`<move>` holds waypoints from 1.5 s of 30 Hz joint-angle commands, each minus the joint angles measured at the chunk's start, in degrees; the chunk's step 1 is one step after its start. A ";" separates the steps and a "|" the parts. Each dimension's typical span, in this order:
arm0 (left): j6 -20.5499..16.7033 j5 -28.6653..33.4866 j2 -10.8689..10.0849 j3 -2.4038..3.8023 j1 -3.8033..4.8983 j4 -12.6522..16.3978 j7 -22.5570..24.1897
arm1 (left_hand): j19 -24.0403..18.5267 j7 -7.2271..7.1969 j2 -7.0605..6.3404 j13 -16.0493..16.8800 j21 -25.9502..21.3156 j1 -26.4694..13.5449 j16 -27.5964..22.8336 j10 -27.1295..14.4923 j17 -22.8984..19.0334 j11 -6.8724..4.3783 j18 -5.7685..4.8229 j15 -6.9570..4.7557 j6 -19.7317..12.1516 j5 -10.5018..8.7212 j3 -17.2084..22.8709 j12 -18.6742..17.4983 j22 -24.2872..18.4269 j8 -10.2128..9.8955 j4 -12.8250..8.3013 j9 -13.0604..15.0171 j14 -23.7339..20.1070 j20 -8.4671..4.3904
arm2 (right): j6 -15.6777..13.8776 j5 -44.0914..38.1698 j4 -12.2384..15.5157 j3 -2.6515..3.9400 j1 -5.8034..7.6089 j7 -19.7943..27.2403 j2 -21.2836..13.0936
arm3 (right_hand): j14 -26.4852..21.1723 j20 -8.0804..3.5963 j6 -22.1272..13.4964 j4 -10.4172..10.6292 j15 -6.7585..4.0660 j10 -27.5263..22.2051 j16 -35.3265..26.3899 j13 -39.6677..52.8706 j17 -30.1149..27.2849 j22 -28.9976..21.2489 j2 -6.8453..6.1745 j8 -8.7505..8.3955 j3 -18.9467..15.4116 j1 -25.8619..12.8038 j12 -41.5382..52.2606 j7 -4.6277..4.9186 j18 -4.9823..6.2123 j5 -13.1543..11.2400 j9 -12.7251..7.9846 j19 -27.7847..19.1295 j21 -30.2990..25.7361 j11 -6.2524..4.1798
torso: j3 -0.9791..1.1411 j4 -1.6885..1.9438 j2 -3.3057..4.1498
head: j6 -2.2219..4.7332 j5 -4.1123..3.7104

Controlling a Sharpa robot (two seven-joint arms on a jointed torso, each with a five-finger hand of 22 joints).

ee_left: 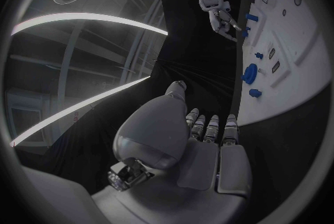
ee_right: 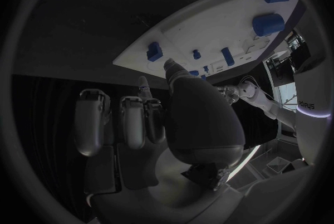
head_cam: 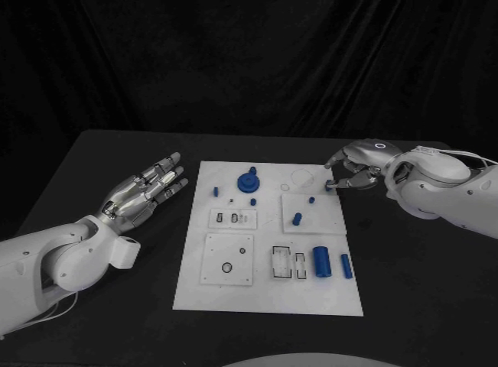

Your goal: Assemble the parts on the task board

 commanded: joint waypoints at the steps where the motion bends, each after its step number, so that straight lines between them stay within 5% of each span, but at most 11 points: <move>1: 0.49 -0.02 0.01 0.05 -0.09 0.14 0.67 | 0.06 -0.07 -0.01 -0.07 -0.34 0.49 -0.21 0.00 -0.07 0.18 -0.91 0.54 0.08 0.26 0.36 -0.26 -0.10 0.30 -0.07 0.06 -0.02 0.25 | -0.84 0.17 -0.13 0.03 -0.28 -1.09 0.01 | 5.14 0.17 0.67 0.72 0.32 6.00 -0.26 15.09 11.31 10.79 -0.34 0.31 -0.19 0.73 0.20 -0.02 -0.28 -0.16 0.12 1.45 -0.20 0.52 | -0.05 0.20 -0.02 | -0.02 -0.11; 6: 0.49 -0.02 -0.02 0.05 -0.10 0.10 0.61 | 0.06 -0.07 -0.01 -0.07 -0.34 0.49 -0.21 0.00 -0.07 0.18 -0.91 0.54 0.08 0.26 0.36 -0.26 -0.10 0.30 -0.07 0.06 -0.02 0.25 | -0.68 0.18 0.01 0.02 -0.48 -0.62 -0.16 | 5.12 0.36 0.93 1.62 0.44 6.00 -0.30 15.09 11.16 10.89 -1.83 0.51 -1.92 -1.20 0.20 -0.01 -0.27 -3.87 0.27 1.46 -0.28 0.56 | -0.07 0.11 0.01 | -0.01 0.01; 10: 0.49 -0.02 -0.02 0.05 -0.11 0.01 0.59 | 0.06 -0.07 -0.01 -0.07 -0.34 0.49 -0.21 0.00 -0.07 0.18 -0.91 0.54 0.08 0.26 0.36 -0.26 -0.10 0.30 -0.07 0.06 -0.02 0.25 | -0.47 0.19 0.10 0.02 -0.57 -0.44 -0.31 | 5.09 0.26 0.86 1.71 0.35 6.00 -0.36 15.09 11.03 10.94 -3.13 0.49 -4.31 -4.17 0.20 -0.10 -0.25 -4.41 0.34 1.43 -0.39 0.47 | -0.09 0.05 -0.09 | -0.10 -0.01; 22: 0.66 -0.02 0.14 0.05 -0.15 -0.14 0.57 | 0.06 -0.07 -0.01 -0.07 -0.34 0.49 -0.21 0.00 -0.07 0.18 -0.91 0.54 0.08 0.26 0.36 -0.26 -0.10 0.30 -0.07 0.06 -0.02 0.25 | 0.84 0.19 -0.21 0.02 -0.85 -0.90 -0.36 | 5.07 0.23 0.94 1.56 0.31 6.00 -0.40 15.09 10.93 11.02 -2.18 0.56 -5.99 -2.47 0.20 -0.08 -0.25 -4.24 0.46 1.44 -0.46 0.51 | -0.09 0.05 -0.14 | -0.04 -0.04; 26: 0.69 -0.02 0.13 0.05 -0.16 -0.15 0.55 | 0.06 -0.08 -0.01 -0.07 -0.34 0.53 -0.21 0.00 -0.07 0.18 -0.94 0.57 0.04 0.40 0.48 -0.26 -0.10 0.30 -0.22 0.05 -0.02 0.26 | 1.16 0.19 -0.45 0.01 -0.92 -1.05 -0.26 | 5.06 0.27 1.02 1.54 0.33 6.00 -0.40 15.09 10.90 11.04 -1.53 0.64 -5.57 -1.15 0.20 -0.06 -0.24 -3.37 0.55 1.45 -0.52 0.56 | -0.08 0.04 -0.12 | -0.01 0.00; 27: 0.69 -0.02 0.13 0.05 -0.17 -0.16 0.55 | 0.06 -0.08 -0.01 -0.07 -0.34 0.53 -0.21 0.00 -0.07 0.18 -0.94 0.57 0.04 0.40 0.48 -0.26 -0.10 0.30 -0.22 0.05 -0.02 0.26 | 1.23 0.19 -0.52 0.01 -0.93 -1.07 -0.23 | 5.06 0.28 1.19 1.48 0.34 6.00 -0.39 15.09 10.88 11.08 -1.03 0.76 -5.09 0.16 0.20 -0.06 -0.24 -0.41 0.66 1.46 -0.58 0.56 | -0.07 0.04 -0.11 | 0.00 -0.01; 34: 0.76 -0.02 0.17 0.05 -0.19 -0.20 0.57 | 0.06 -0.09 0.01 -0.07 -0.34 0.54 -0.21 0.00 -0.07 0.19 -0.95 0.58 0.03 0.41 0.50 -0.26 -0.10 0.30 -0.24 0.05 -0.02 0.26 | 2.00 0.17 -1.22 0.01 -1.19 -1.07 0.30 | 5.08 0.16 1.46 1.19 0.17 6.00 -0.28 15.09 10.97 11.18 -0.20 0.96 -4.31 2.76 0.20 -0.15 -0.23 4.86 0.91 1.49 -0.69 0.54 | -0.06 0.10 -0.13 | -0.04 0.02; 45: 0.88 -0.02 0.19 0.05 -0.22 -0.28 0.49 | 0.06 -0.09 0.03 -0.07 -0.34 0.56 -0.21 -0.01 -0.07 0.20 -0.96 0.59 -0.01 0.45 0.55 -0.26 -0.10 0.29 -0.29 0.04 -0.02 0.26 | 1.53 0.15 -1.59 0.02 -1.82 -0.62 0.83 | 5.05 0.08 1.90 1.08 0.10 6.00 -0.33 15.09 10.85 11.22 0.12 1.23 -4.11 3.75 0.20 -0.18 -0.22 6.76 1.17 1.48 -0.80 0.49 | -0.08 0.12 -0.08 | -0.04 0.02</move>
